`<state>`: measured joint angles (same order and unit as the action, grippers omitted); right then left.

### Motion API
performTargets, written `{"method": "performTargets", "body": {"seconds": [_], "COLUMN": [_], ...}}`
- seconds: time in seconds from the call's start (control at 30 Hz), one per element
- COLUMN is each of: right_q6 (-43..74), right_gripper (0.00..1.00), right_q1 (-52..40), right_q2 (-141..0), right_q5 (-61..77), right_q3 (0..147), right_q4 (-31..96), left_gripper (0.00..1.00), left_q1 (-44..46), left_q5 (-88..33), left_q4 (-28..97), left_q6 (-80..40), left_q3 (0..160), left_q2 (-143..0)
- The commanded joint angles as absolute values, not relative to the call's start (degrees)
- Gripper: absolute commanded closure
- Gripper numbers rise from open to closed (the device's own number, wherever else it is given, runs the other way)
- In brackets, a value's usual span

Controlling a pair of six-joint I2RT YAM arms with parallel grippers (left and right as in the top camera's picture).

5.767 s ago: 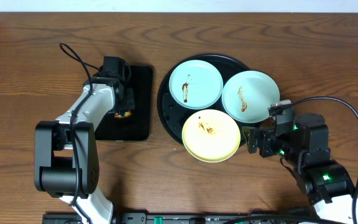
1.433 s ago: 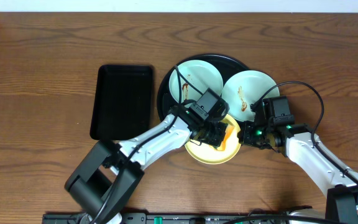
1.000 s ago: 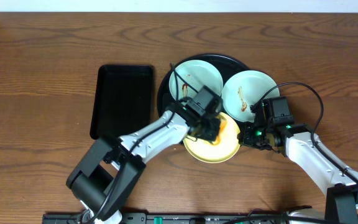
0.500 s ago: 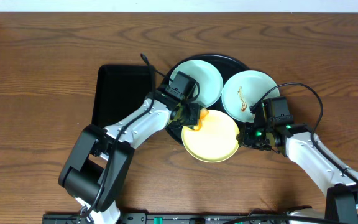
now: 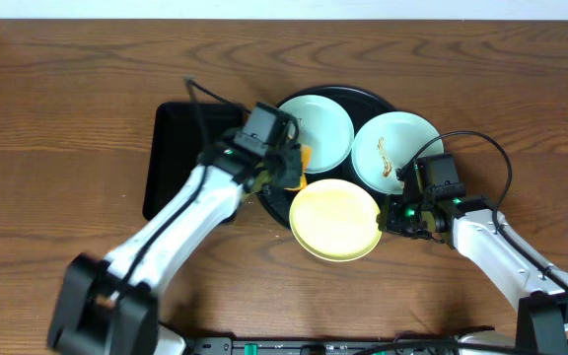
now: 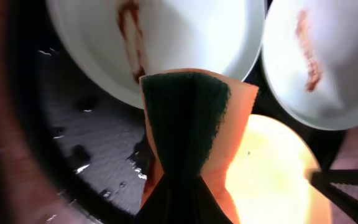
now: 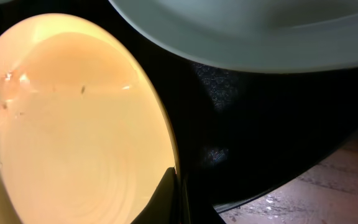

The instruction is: Clean dirty plates on tray and stack at the side

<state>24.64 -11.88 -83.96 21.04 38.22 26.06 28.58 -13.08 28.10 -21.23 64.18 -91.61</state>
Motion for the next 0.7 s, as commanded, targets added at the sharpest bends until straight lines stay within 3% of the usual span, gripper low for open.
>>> {"method": "performTargets", "body": {"seconds": [0.0,0.33,0.67], "right_q6": [22.02,12.08,1.54], "right_gripper": [0.99,0.99,0.99], "right_q1": [-12.1,-12.29,-20.8], "right_q2": [-83.79,-77.25,-71.09], "right_q5": [19.73,15.99,-6.59], "right_q3": [38.92,43.03,49.78], "right_q4": [26.13,26.85,28.47], "left_gripper": [0.92,0.93,0.92], "left_q1": [27.97,18.44,6.48], "left_q5": [-8.01,-6.98,-7.01], "left_q4": [31.16,38.87,40.77], "left_q6": [-21.74,-21.71,-21.52], "left_q3": [64.1,64.1,64.1], "left_q2": [-87.37,-86.08,-86.04]}}
